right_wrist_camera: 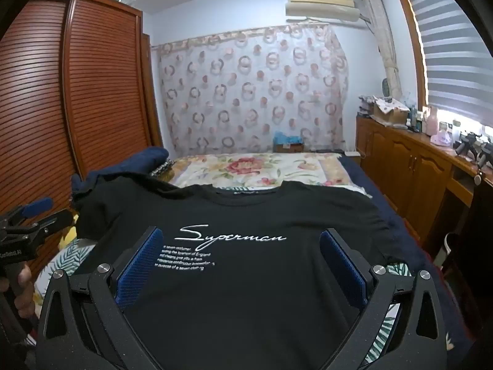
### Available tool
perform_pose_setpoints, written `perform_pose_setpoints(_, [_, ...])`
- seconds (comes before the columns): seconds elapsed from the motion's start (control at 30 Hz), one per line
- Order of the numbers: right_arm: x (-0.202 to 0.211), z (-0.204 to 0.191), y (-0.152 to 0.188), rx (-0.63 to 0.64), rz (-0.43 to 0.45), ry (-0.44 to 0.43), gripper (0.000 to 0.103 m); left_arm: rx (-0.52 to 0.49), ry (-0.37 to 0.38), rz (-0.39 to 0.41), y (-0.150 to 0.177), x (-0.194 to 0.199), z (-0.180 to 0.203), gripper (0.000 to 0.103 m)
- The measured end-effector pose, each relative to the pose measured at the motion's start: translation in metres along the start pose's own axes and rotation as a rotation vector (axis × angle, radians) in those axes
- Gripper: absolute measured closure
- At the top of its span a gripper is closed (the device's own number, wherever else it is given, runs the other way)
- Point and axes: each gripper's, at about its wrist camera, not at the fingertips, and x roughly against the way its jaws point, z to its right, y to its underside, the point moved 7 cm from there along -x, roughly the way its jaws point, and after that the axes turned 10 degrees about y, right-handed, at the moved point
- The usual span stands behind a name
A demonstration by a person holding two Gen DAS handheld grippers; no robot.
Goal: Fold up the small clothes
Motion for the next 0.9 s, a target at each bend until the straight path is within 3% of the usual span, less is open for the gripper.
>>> perform_pose_setpoints(0.9, [0.002,-0.002,0.0,0.004,0.005,0.002,0.0,0.002,-0.018,-0.003,-0.002,0.003,-0.011,0.0])
